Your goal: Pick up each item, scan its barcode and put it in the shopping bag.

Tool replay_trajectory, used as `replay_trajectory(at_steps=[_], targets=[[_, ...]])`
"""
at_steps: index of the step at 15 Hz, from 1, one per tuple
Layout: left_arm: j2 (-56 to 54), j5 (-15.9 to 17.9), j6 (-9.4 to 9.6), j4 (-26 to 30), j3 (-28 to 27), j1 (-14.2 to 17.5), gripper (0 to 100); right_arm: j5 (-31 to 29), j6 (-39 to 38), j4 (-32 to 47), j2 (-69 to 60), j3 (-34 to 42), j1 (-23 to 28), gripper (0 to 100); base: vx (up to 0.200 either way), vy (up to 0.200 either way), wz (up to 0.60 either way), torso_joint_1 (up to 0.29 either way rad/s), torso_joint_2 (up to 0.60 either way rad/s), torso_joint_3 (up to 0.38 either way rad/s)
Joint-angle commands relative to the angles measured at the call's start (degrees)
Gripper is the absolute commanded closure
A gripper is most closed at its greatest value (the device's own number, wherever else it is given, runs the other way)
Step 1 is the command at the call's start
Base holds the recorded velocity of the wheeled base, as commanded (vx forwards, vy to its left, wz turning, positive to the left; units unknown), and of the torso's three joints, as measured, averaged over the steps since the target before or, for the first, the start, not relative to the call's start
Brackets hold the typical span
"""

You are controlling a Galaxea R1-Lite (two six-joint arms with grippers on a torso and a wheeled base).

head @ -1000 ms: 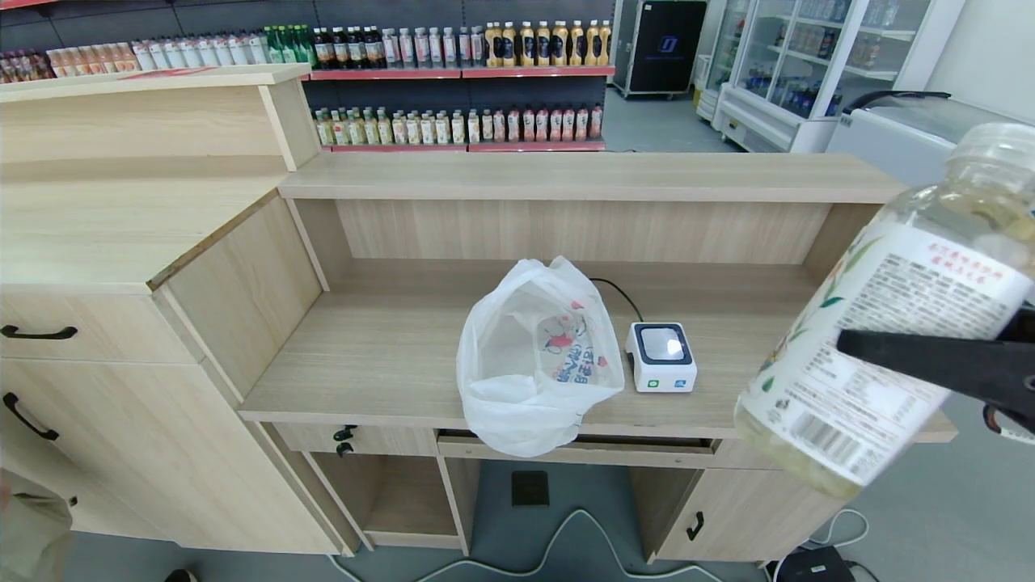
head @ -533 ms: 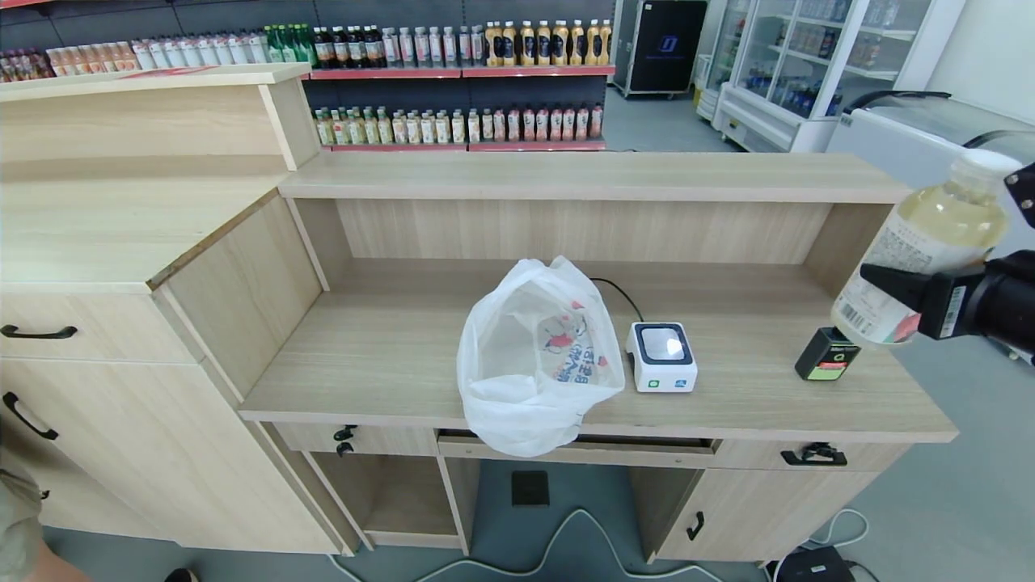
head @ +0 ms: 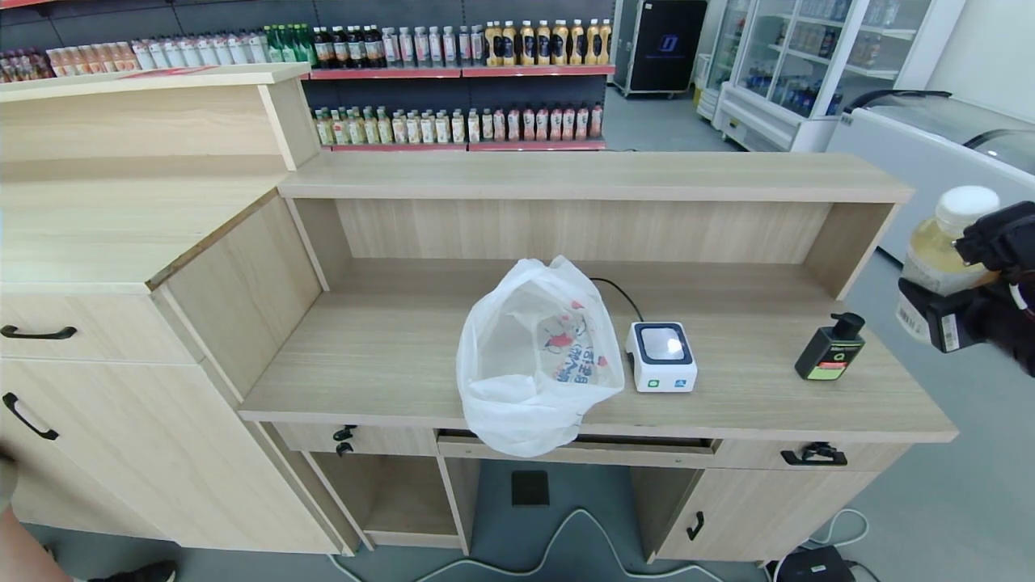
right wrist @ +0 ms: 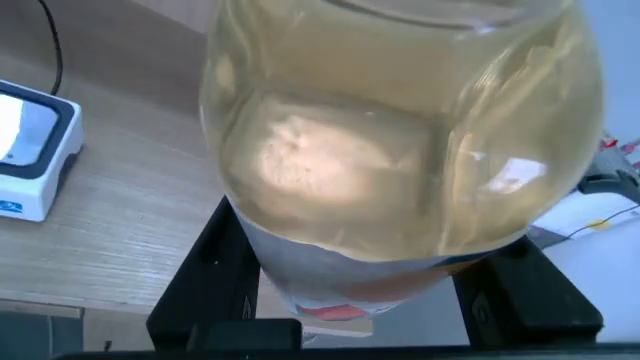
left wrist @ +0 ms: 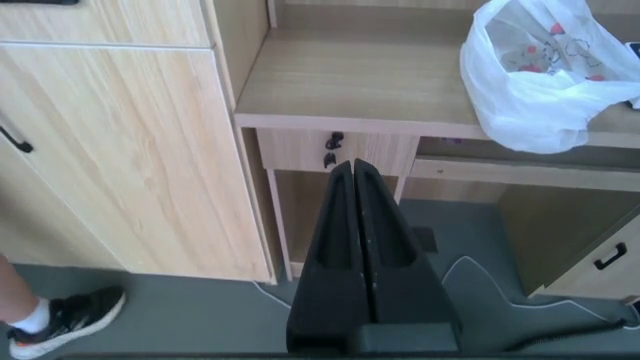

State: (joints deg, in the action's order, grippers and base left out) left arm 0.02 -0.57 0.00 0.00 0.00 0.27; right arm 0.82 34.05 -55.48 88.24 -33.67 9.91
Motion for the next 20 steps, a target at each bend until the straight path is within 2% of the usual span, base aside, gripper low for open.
replay_trajectory(at_steps=[1,3,5,8,11,17,20], targets=[[0.0,0.0,0.00,0.0,0.0,0.0,100,0.7,1.3,-0.9,2.5,0.3,2.0,100,0.000,0.000,0.60,0.007,0.01,-0.002],[0.0,0.0,0.00,0.0,0.0,0.0,100,2.6,3.6,-2.2,3.5,1.2,2.5,100,0.000,0.000,0.60,0.002,0.00,0.002],[0.0,0.0,0.00,0.0,0.0,0.0,100,3.1,8.2,-6.6,5.4,1.6,3.0,100,0.000,0.000,0.60,0.002,0.00,0.000],[0.0,0.0,0.00,0.0,0.0,0.0,100,6.7,10.5,-12.4,8.7,1.2,2.9,100,0.000,0.000,0.60,0.005,0.00,0.005],[0.0,0.0,0.00,0.0,0.0,0.0,100,10.5,13.5,-13.0,10.9,1.2,4.3,100,0.000,0.000,0.00,0.000,0.00,0.000],[0.0,0.0,0.00,0.0,0.0,0.0,100,12.5,16.0,-14.7,18.0,0.8,4.9,100,0.000,0.000,0.00,0.000,0.00,0.000],[0.0,0.0,0.00,0.0,0.0,0.0,100,17.5,18.6,-19.1,24.4,1.2,5.8,100,0.000,0.000,0.00,0.000,0.00,0.000]])
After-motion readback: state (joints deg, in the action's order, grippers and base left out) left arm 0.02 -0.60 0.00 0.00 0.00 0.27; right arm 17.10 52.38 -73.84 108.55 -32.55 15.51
